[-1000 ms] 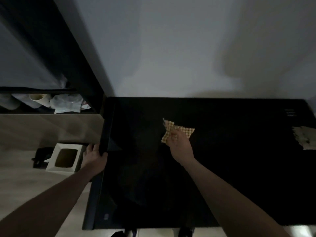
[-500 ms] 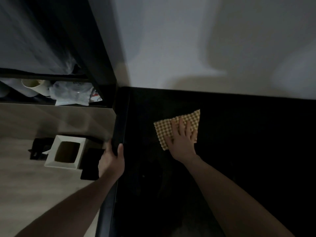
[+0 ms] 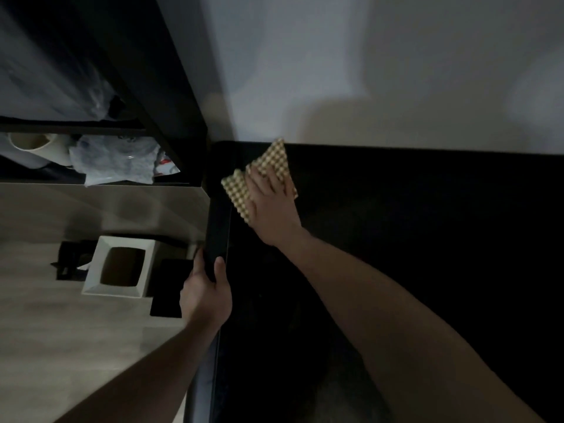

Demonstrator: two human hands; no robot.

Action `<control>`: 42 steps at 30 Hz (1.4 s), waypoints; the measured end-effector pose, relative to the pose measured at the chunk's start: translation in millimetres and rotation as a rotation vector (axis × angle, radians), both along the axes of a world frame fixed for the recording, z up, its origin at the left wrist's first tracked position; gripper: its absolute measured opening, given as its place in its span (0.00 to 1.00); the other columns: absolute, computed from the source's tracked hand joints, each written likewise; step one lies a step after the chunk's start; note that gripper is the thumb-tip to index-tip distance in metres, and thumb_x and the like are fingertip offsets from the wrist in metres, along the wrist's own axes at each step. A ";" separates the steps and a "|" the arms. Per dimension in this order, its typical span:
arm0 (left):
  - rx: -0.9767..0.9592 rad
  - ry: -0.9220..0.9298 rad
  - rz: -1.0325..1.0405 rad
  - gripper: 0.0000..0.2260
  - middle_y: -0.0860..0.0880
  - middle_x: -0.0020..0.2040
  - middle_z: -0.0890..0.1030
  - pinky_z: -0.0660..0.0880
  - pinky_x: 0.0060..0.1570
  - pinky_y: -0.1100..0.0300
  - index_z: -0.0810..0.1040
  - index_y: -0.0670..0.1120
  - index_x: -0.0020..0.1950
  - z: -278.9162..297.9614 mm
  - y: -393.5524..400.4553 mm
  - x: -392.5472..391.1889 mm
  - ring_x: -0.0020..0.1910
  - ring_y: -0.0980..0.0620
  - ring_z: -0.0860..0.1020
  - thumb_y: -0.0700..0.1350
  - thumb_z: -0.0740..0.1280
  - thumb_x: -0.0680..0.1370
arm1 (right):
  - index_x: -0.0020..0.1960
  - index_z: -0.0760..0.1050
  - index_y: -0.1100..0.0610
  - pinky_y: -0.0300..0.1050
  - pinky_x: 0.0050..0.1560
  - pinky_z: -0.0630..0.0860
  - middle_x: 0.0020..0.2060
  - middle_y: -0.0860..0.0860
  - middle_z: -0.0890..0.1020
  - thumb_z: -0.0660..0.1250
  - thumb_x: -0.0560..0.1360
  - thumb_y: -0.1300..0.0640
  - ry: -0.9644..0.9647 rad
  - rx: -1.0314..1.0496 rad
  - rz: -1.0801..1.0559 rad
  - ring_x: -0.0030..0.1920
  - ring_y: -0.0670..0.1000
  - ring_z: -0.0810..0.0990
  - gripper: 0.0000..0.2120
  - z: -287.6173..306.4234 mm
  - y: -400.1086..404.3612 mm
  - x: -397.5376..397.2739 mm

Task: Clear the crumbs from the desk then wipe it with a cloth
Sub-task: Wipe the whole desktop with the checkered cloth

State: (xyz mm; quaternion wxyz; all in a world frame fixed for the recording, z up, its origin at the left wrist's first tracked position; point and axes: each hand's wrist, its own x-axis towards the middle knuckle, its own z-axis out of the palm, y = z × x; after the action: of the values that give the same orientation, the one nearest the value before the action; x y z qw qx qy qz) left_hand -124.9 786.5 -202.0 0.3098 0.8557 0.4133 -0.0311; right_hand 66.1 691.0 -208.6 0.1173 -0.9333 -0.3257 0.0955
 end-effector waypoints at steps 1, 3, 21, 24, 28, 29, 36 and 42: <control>-0.005 0.001 0.000 0.26 0.44 0.62 0.81 0.79 0.53 0.45 0.61 0.54 0.77 0.4 0.1 -0.5 0.58 0.37 0.81 0.63 0.51 0.81 | 0.84 0.57 0.52 0.65 0.80 0.49 0.84 0.49 0.57 0.52 0.83 0.47 -0.016 0.004 0.041 0.84 0.58 0.50 0.30 -0.4 -9.4 -20.3; -0.024 0.002 0.002 0.28 0.44 0.62 0.81 0.79 0.53 0.46 0.61 0.54 0.77 3.3 0.2 -1.7 0.58 0.38 0.81 0.65 0.50 0.81 | 0.85 0.53 0.53 0.64 0.81 0.47 0.85 0.50 0.53 0.51 0.83 0.45 -0.002 0.004 0.128 0.84 0.57 0.47 0.31 1.3 -31.7 -61.6; -0.054 -0.017 0.045 0.29 0.46 0.56 0.84 0.81 0.49 0.46 0.59 0.59 0.79 7.7 0.5 -0.3 0.52 0.42 0.83 0.66 0.49 0.79 | 0.80 0.64 0.62 0.44 0.80 0.58 0.81 0.61 0.63 0.63 0.80 0.63 0.108 0.329 0.019 0.79 0.62 0.64 0.29 28.8 -21.7 39.5; -0.045 -0.020 0.041 0.26 0.46 0.59 0.83 0.80 0.53 0.48 0.61 0.56 0.79 7.4 0.1 1.3 0.56 0.43 0.82 0.62 0.52 0.82 | 0.83 0.58 0.56 0.63 0.79 0.60 0.84 0.55 0.55 0.60 0.80 0.48 0.036 0.052 -0.001 0.83 0.62 0.54 0.33 14.6 -4.0 70.8; -0.049 -0.035 0.044 0.29 0.47 0.60 0.83 0.80 0.53 0.46 0.61 0.56 0.78 5.5 1.3 0.4 0.57 0.43 0.82 0.66 0.50 0.79 | 0.85 0.53 0.52 0.70 0.79 0.49 0.85 0.51 0.53 0.52 0.84 0.46 -0.025 -0.027 -0.044 0.84 0.60 0.49 0.31 -1.3 -6.9 40.2; -0.052 -0.033 0.047 0.29 0.47 0.60 0.83 0.80 0.53 0.46 0.61 0.56 0.78 4.6 1.7 0.0 0.57 0.43 0.82 0.66 0.49 0.79 | 0.85 0.53 0.52 0.68 0.80 0.50 0.85 0.51 0.53 0.52 0.84 0.46 -0.010 -0.013 -0.017 0.84 0.59 0.50 0.31 -3.5 -8.8 28.3; -0.160 -0.051 0.056 0.25 0.47 0.64 0.81 0.78 0.58 0.50 0.60 0.56 0.80 8.4 4.0 -1.9 0.61 0.42 0.80 0.60 0.53 0.83 | 0.85 0.49 0.57 0.59 0.82 0.49 0.85 0.54 0.50 0.55 0.81 0.50 0.083 -0.033 0.166 0.84 0.56 0.46 0.35 9.6 -56.1 -103.4; -0.171 -0.051 0.061 0.25 0.43 0.60 0.82 0.77 0.54 0.50 0.60 0.56 0.80 12.2 2.0 -3.6 0.58 0.40 0.80 0.60 0.53 0.83 | 0.84 0.56 0.54 0.57 0.82 0.46 0.84 0.51 0.57 0.60 0.77 0.50 0.059 0.014 0.351 0.84 0.55 0.52 0.36 11.1 -109.0 -277.8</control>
State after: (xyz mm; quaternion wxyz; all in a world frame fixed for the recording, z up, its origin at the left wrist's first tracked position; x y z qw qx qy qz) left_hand -128.5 788.5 -189.8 0.3930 0.8136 0.4270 -0.0348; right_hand -211.8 582.0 -197.5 0.1147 -0.8581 -0.4806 0.1398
